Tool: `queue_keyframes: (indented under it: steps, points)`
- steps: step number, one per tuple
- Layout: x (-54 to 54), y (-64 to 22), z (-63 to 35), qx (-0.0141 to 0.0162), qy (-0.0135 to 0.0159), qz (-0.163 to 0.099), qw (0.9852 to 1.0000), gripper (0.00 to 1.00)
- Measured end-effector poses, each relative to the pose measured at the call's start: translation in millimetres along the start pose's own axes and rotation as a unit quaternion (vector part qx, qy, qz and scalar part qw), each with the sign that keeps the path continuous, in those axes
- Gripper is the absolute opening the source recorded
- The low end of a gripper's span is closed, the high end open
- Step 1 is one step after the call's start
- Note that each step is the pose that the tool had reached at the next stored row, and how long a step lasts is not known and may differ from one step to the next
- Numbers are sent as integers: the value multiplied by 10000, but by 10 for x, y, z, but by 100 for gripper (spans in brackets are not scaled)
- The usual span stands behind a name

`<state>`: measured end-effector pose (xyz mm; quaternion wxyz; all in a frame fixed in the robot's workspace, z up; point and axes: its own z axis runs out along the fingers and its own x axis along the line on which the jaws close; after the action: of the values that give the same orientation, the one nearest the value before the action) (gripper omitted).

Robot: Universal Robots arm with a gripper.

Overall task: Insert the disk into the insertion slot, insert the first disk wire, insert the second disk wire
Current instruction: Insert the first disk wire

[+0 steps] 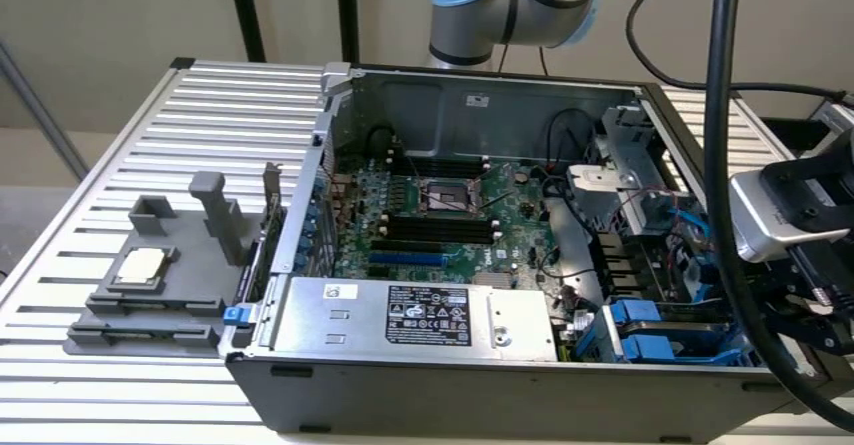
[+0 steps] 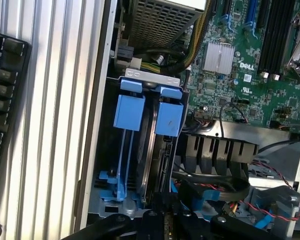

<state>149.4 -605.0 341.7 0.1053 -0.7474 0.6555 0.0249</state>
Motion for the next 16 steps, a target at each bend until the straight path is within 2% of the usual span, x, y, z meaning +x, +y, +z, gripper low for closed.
queue_keyframes:
  steps: [3, 9, 12, 13, 15, 16]
  points:
    - [-1, 12, 0, -10, -4, -21, 10000, 16]
    - [-22, 148, -25, -11, -4, -27, 10000, 16]
    - [-25, 171, -28, -18, -5, -21, 10000, 16]
    - [-26, 172, -28, -26, 4, -6, 10000, 16]
    - [-25, 173, -23, -46, 43, 18, 10000, 16]
    - [-25, 173, -20, -65, 65, 18, 10000, 16]
